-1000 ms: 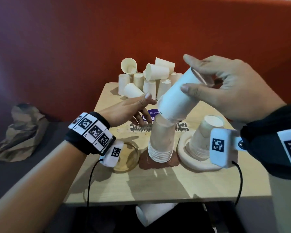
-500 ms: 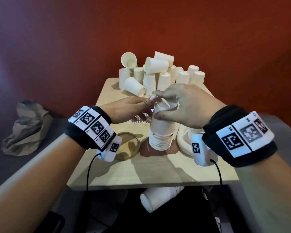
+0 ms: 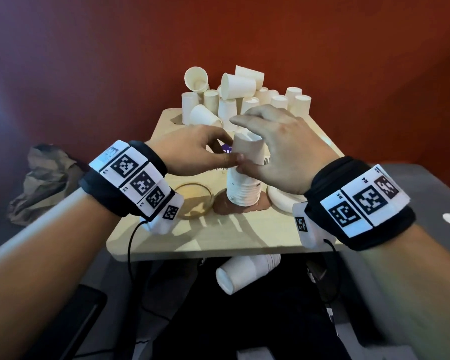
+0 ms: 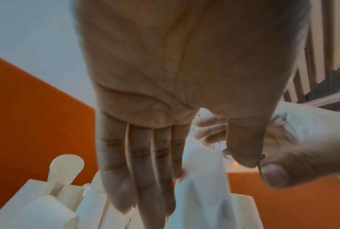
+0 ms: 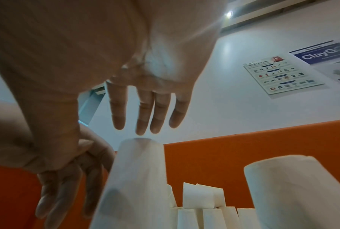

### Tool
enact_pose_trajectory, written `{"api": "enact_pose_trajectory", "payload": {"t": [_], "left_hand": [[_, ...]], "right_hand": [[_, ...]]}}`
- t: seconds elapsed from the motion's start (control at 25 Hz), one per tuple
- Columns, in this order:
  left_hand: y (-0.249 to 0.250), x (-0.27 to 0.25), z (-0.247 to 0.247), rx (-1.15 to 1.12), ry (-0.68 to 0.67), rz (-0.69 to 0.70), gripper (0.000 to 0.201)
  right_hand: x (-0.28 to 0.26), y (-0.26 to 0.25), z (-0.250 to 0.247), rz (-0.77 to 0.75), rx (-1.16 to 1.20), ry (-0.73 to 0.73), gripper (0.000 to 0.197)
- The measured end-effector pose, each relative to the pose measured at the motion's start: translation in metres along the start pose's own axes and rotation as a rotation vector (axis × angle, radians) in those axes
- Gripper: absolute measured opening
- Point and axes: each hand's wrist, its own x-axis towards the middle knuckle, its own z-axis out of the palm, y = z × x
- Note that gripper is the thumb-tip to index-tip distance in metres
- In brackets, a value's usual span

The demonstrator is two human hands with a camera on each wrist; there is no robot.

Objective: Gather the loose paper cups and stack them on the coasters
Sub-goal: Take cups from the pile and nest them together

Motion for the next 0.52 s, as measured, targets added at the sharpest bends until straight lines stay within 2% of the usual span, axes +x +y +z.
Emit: {"api": "enact_pose_trajectory", "payload": {"t": [0.12, 0.24, 0.4, 0.52], "left_hand": [[0.012, -0.023, 0.001, 0.134, 0.003, -0.043, 0.052], [0.026, -0.050, 0.015, 0.146, -0.075, -0.043, 0.034], [0.031, -0.075, 0.055, 0.183, -0.270, 0.017, 0.018], [0.028, -0.081, 0.087, 0.307, -0.397, 0.060, 0.009]], "right_hand": [[-0.019, -0.015, 0.001, -0.033, -0.045, 0.026, 0.057], [-0.043, -0.031, 0.004, -0.094, -0.052, 0.006, 0.028], [-0.079, -0.054, 0.022, -0.122, -0.161, -0.314, 0.013], [-0.103, -0.057, 0.047, -0.194, -0.298, -0.538, 0.024]]}}
